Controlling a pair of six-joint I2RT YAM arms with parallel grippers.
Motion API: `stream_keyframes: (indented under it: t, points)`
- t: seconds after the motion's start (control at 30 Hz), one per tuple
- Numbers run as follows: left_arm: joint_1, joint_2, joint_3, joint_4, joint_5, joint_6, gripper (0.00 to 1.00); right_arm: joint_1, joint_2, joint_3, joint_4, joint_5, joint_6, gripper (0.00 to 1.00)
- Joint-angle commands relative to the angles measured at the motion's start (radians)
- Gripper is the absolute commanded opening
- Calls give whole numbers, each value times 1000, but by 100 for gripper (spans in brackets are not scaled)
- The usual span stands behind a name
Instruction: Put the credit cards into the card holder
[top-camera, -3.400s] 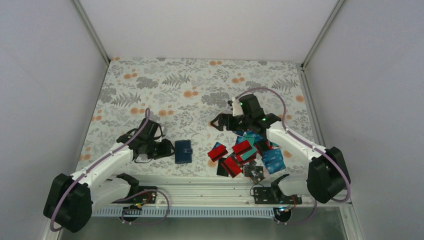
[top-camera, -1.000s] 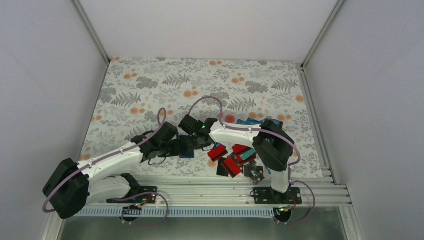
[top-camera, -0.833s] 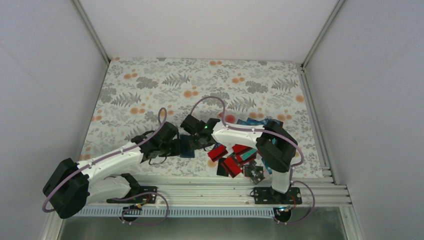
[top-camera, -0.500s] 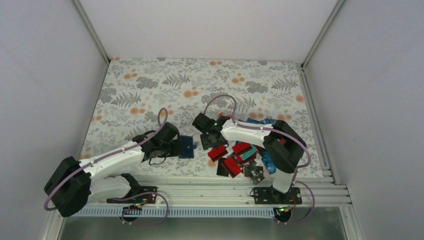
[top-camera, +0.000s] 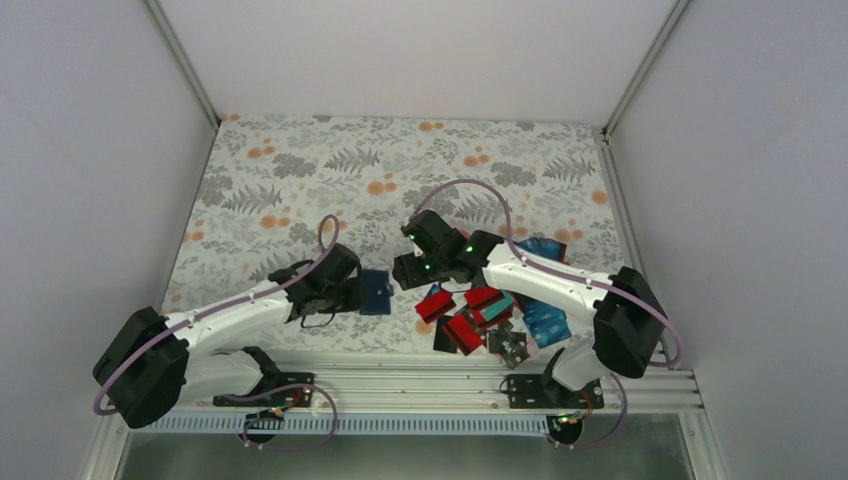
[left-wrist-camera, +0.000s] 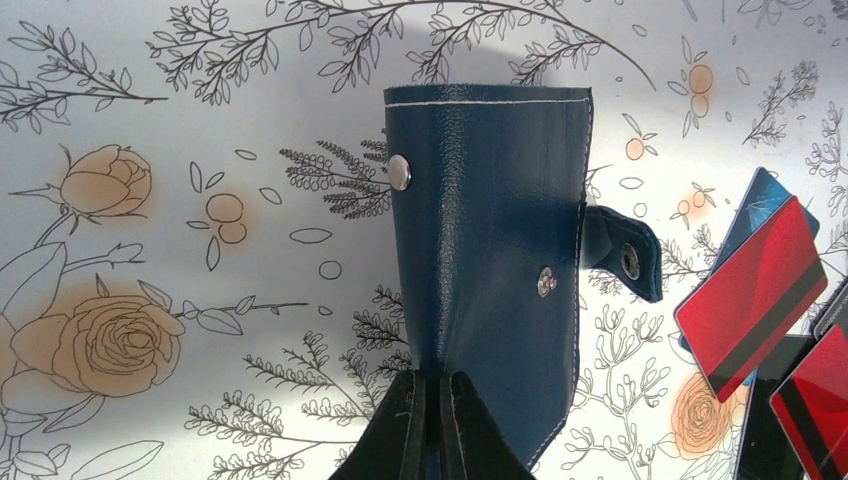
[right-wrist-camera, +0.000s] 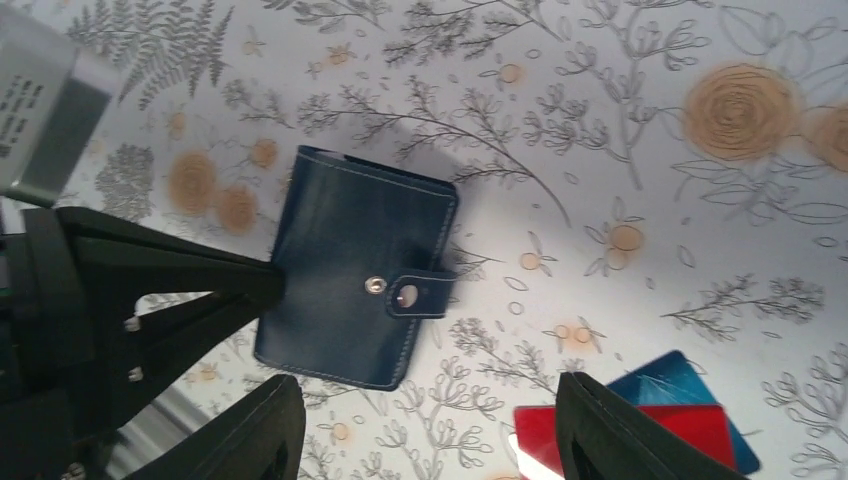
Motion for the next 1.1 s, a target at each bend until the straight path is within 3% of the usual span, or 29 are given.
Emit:
stream_keyframes:
  t: [0.0,0.6,0.8,1.07]
  points:
    - [-2,-1,11,35,-4,8,2,-4,5,-14,80,-81,-1,64]
    - [-3,-6,5,50,-6,17,2,-1,297,121,57,-106,19,59]
    - [-3,-10,6,44,-9,17,2,-2,330,131,32,-81,12,52]
    - [-3,-5,13,37,-17,23,2,-2,324,120,10,-36,17,30]
